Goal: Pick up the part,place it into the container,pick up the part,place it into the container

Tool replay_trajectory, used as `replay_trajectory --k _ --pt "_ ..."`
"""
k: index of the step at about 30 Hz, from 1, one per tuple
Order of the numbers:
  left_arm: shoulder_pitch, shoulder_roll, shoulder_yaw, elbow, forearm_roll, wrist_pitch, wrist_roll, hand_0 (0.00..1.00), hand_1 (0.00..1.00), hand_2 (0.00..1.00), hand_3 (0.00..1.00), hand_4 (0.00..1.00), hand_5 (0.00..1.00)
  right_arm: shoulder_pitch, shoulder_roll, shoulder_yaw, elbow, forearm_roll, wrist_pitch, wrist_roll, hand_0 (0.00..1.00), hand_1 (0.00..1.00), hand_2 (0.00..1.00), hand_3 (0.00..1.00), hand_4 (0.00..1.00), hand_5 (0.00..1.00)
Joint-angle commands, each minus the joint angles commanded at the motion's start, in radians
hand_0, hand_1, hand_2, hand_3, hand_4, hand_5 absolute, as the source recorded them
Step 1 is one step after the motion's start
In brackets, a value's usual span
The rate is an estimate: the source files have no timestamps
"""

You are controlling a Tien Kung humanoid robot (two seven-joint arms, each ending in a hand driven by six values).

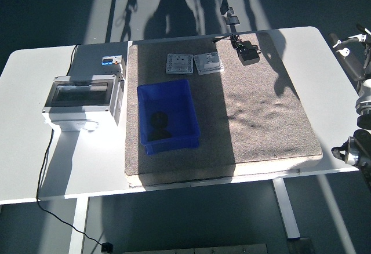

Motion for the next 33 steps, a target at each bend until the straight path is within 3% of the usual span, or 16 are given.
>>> replay_trajectory --k 5,6,12,13,18,19,33 --pt "0.004 -0.003 -0.001 0.0 -0.004 0.003 -0.004 0.68 0.573 0.628 0.653 0.668 0.626 -0.062 0.001 0.037 0.029 0.014 0.044 -0.008 0.968 0.844 0.75 0.273 0.998 0.619" --pt "0.004 -0.003 -0.002 0.0 -0.002 0.002 -0.004 0.68 0.573 0.626 0.651 0.667 0.625 -0.064 0.002 0.039 0.029 0.012 0.052 -0.012 0.967 0.836 0.746 0.318 0.998 0.623" --pt "0.005 -0.004 -0.003 0.0 0.006 0.0 -0.005 0.68 0.573 0.626 0.651 0.667 0.625 -0.064 0.007 0.034 0.023 -0.029 0.115 -0.08 0.967 0.836 0.746 0.318 0.998 0.623" --pt "0.005 -0.004 -0.002 0.0 0.006 0.0 -0.005 0.68 0.569 0.626 0.652 0.667 0.626 -0.064 0.007 0.031 0.021 -0.031 0.118 -0.087 0.998 0.936 0.938 0.968 0.998 0.64" --pt "0.005 -0.005 0.0 0.0 0.004 0.0 -0.007 0.68 0.569 0.626 0.652 0.667 0.626 -0.069 0.012 0.028 0.013 -0.028 0.116 -0.094 0.998 0.936 0.938 0.968 0.998 0.64" --pt "0.006 -0.005 0.001 0.0 0.004 0.0 -0.007 0.68 0.569 0.625 0.648 0.666 0.624 -0.07 0.012 0.03 0.012 -0.028 0.115 -0.093 0.998 0.936 0.993 0.998 0.998 0.634" --pt "0.007 -0.006 0.002 0.0 0.005 0.001 -0.007 0.68 0.569 0.625 0.644 0.667 0.621 -0.069 0.017 0.051 0.012 0.005 0.098 -0.064 0.996 0.939 0.976 0.998 0.998 0.643"
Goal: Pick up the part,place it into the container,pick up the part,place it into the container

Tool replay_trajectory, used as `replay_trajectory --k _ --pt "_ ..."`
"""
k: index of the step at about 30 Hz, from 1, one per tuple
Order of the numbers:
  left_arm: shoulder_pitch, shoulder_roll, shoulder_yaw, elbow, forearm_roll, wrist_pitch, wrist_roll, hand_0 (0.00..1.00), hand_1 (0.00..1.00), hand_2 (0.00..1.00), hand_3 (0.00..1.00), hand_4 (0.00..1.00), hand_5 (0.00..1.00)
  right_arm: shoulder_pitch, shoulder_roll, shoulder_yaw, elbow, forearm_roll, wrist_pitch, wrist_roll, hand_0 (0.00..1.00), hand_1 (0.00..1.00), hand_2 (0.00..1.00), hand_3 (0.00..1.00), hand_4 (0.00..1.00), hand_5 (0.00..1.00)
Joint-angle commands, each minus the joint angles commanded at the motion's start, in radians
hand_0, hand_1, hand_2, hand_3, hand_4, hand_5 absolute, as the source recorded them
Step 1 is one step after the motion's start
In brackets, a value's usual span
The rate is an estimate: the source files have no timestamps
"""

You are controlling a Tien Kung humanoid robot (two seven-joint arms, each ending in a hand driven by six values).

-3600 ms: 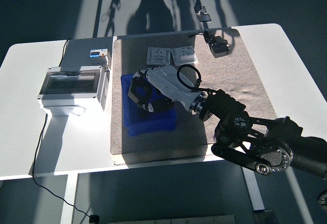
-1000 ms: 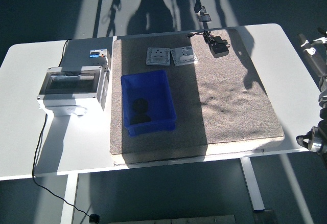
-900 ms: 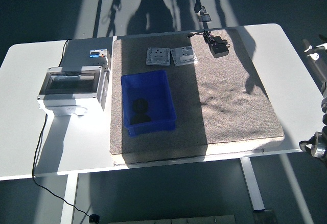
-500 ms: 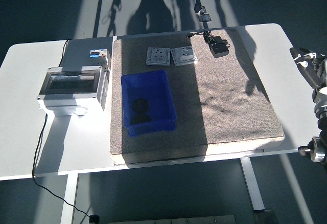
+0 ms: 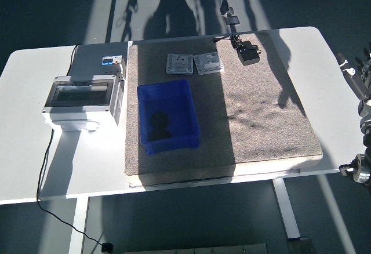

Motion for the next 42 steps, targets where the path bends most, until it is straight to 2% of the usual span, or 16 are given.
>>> replay_trajectory --k 5,9,10,15,16,21,22,27,28,33,34,39,40,42 --pt "0.0 -0.001 0.001 0.0 0.004 0.0 0.0 0.68 0.569 0.625 0.644 0.666 0.619 -0.003 0.002 0.011 0.003 0.029 -0.026 0.031 0.977 0.931 0.964 0.998 0.998 0.643" --pt "0.0 -0.001 0.005 0.0 -0.009 0.006 -0.005 0.68 0.569 0.625 0.644 0.666 0.619 -0.01 0.004 0.029 0.009 0.086 -0.071 0.093 0.977 0.931 0.964 0.998 0.998 0.643" --pt "0.0 -0.001 0.006 0.0 -0.013 0.008 -0.006 0.68 0.569 0.625 0.646 0.666 0.62 -0.011 0.004 0.035 0.011 0.099 -0.081 0.108 0.918 0.859 0.909 0.998 0.998 0.473" --pt "-0.003 0.001 0.008 0.0 -0.019 0.014 -0.012 0.68 0.569 0.625 0.646 0.666 0.62 -0.013 0.002 0.074 0.018 0.122 -0.1 0.138 0.918 0.859 0.909 0.998 0.998 0.473" --pt "-0.004 0.002 0.007 0.0 -0.018 0.016 -0.013 0.68 0.575 0.629 0.646 0.667 0.619 -0.013 0.002 0.083 0.019 0.122 -0.1 0.139 0.88 0.764 0.822 0.74 0.928 0.377" --pt "-0.012 0.008 -0.003 0.0 -0.013 0.025 -0.024 0.68 0.575 0.629 0.646 0.667 0.619 -0.015 0.003 0.111 -0.004 0.139 -0.094 0.14 0.88 0.764 0.822 0.74 0.928 0.377" --pt "-0.013 0.008 -0.005 0.0 -0.012 0.029 -0.027 0.68 0.575 0.63 0.646 0.666 0.618 -0.016 0.004 0.114 -0.011 0.146 -0.092 0.14 0.868 0.656 0.786 0.695 0.963 0.417" --pt "-0.013 0.008 -0.008 0.0 -0.025 0.054 -0.043 0.68 0.575 0.63 0.646 0.666 0.618 -0.023 0.011 0.133 -0.024 0.147 -0.086 0.133 0.868 0.656 0.786 0.695 0.963 0.417" --pt "-0.013 0.008 -0.01 0.0 -0.024 0.058 -0.045 0.679 0.572 0.623 0.641 0.668 0.618 -0.024 0.012 0.138 -0.025 0.147 -0.09 0.135 0.862 0.612 0.775 0.744 0.989 0.456" --pt "-0.017 0.01 -0.019 0.0 -0.012 0.069 -0.054 0.679 0.572 0.623 0.641 0.668 0.618 -0.031 0.016 0.165 -0.026 0.147 -0.104 0.146 0.862 0.612 0.775 0.744 0.989 0.456" --pt "-0.018 0.01 -0.02 0.0 -0.012 0.071 -0.056 0.678 0.573 0.618 0.631 0.668 0.612 -0.032 0.017 0.169 -0.026 0.147 -0.104 0.146 0.856 0.624 0.782 0.998 0.998 0.48" --pt "-0.021 0.013 -0.022 0.0 -0.017 0.082 -0.065 0.678 0.573 0.618 0.631 0.668 0.612 -0.045 0.013 0.204 -0.024 0.14 -0.107 0.153 0.856 0.624 0.782 0.998 0.998 0.48" --pt "-0.022 0.013 -0.023 0.0 -0.019 0.084 -0.067 0.677 0.574 0.615 0.627 0.667 0.606 -0.047 0.012 0.213 -0.023 0.139 -0.113 0.16 0.891 0.84 0.89 0.998 0.998 0.505" --pt "-0.023 0.014 -0.024 0.0 -0.028 0.09 -0.075 0.677 0.574 0.615 0.627 0.667 0.606 -0.052 0.011 0.233 -0.02 0.143 -0.123 0.173 0.891 0.84 0.89 0.998 0.998 0.505"
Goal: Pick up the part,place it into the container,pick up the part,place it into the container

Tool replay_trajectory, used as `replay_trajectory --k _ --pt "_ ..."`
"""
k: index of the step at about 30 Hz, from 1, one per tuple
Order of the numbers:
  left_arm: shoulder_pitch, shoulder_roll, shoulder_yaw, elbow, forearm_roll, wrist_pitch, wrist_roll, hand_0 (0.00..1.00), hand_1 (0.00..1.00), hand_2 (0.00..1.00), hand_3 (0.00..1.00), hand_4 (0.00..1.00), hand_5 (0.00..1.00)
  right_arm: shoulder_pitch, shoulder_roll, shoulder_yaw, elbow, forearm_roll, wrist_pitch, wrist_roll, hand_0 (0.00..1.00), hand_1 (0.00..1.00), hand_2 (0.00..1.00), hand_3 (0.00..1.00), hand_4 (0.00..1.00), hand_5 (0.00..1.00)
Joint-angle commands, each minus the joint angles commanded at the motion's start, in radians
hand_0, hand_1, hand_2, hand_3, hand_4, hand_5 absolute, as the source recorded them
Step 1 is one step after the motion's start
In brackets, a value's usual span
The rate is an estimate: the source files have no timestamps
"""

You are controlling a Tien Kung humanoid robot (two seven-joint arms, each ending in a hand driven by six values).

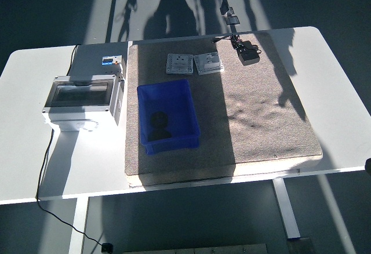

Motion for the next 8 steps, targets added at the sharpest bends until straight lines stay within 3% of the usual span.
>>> replay_trajectory --k 4,8 --pt "-0.005 0.001 0.007 0.0 -0.033 0.015 -0.028 0.671 0.575 0.614 0.619 0.666 0.607 -0.006 -0.004 0.041 0.003 0.021 -0.025 0.042 0.926 0.877 0.923 0.998 0.998 0.529" --pt "-0.003 0.003 0.006 0.0 -0.027 0.013 -0.022 0.671 0.575 0.614 0.619 0.666 0.607 -0.01 -0.002 0.069 0.005 0.04 -0.041 0.074 0.926 0.877 0.923 0.998 0.998 0.529"
